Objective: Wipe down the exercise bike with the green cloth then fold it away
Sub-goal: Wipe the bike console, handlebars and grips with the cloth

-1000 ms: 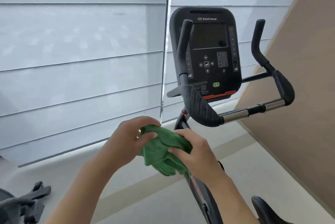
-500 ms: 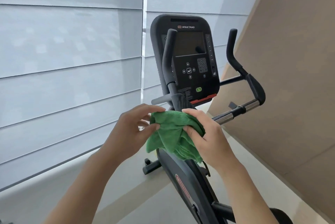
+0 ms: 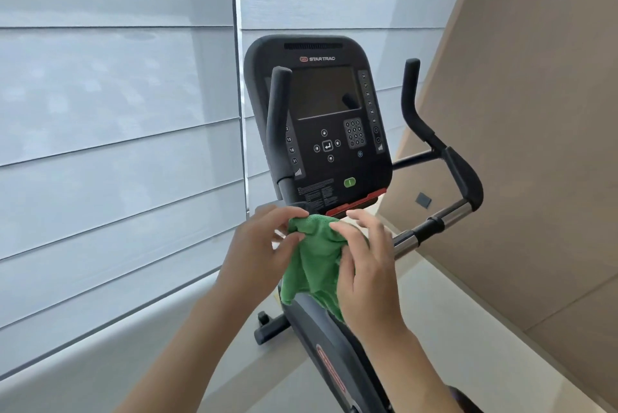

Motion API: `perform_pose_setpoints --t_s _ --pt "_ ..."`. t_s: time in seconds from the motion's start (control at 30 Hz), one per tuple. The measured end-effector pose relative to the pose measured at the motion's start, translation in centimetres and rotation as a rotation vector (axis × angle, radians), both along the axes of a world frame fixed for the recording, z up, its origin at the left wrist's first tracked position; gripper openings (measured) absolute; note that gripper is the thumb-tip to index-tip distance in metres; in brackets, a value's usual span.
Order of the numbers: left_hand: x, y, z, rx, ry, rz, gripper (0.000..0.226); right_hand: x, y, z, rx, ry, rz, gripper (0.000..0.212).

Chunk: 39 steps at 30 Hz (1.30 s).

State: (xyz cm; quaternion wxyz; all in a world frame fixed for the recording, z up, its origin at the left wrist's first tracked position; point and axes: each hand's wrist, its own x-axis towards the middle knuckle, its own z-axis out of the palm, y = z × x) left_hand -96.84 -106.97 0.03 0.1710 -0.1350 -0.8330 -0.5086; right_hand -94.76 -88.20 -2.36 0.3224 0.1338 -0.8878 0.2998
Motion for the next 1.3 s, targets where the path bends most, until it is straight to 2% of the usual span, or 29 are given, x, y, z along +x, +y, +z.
perform_pose_setpoints --t_s 0.1,0.17,0.33,0.5,0.63,0.83,0.9,0.97,1.13,1.3 --pt "-2.3 0.6 -0.4 -0.152 0.045 0.125 0.031 -0.2 -1.5 -2.3 0.190 -0.189 0.051 0.056" --pt "-3.5 0.2 -0.8 -0.145 0.040 0.175 0.027 -0.8 -2.3 -3.7 0.375 -0.213 -0.024 0.067" --pt "-4.6 -1.7 -1.1 0.011 0.005 0.242 0.025 -3.6 -3.0 -3.5 0.480 -0.153 -0.121 0.053" --pt "-4.4 -2.6 -1.5 -0.007 -0.053 0.184 0.031 -7.2 -3.0 -1.3 0.300 -0.165 -0.003 0.020" --pt "-3.7 -2.8 -1.8 -0.029 -0.086 0.173 0.034 -11.6 -4.2 0.2 0.150 -0.184 0.050 0.015" --pt "-1.5 -2.6 -1.8 -0.002 -0.063 0.189 0.038 -15.7 -6.5 1.5 0.101 -0.190 0.037 0.013" --pt "-0.9 -2.6 -1.7 0.008 -0.052 0.193 0.040 -15.1 -5.9 1.5 0.066 -0.224 0.102 0.015" --pt "-0.1 -2.6 -1.6 0.012 -0.048 0.183 0.040 -13.6 -5.1 1.3 0.137 -0.217 0.121 0.018" --pt "1.4 -2.8 -1.5 0.040 -0.038 0.161 0.038 -7.0 -3.0 0.2 0.305 -0.165 0.040 0.026" --pt "2.4 -2.4 -1.9 0.057 -0.060 0.102 0.039 0.4 -1.2 -3.4 0.436 -0.179 0.018 0.021"
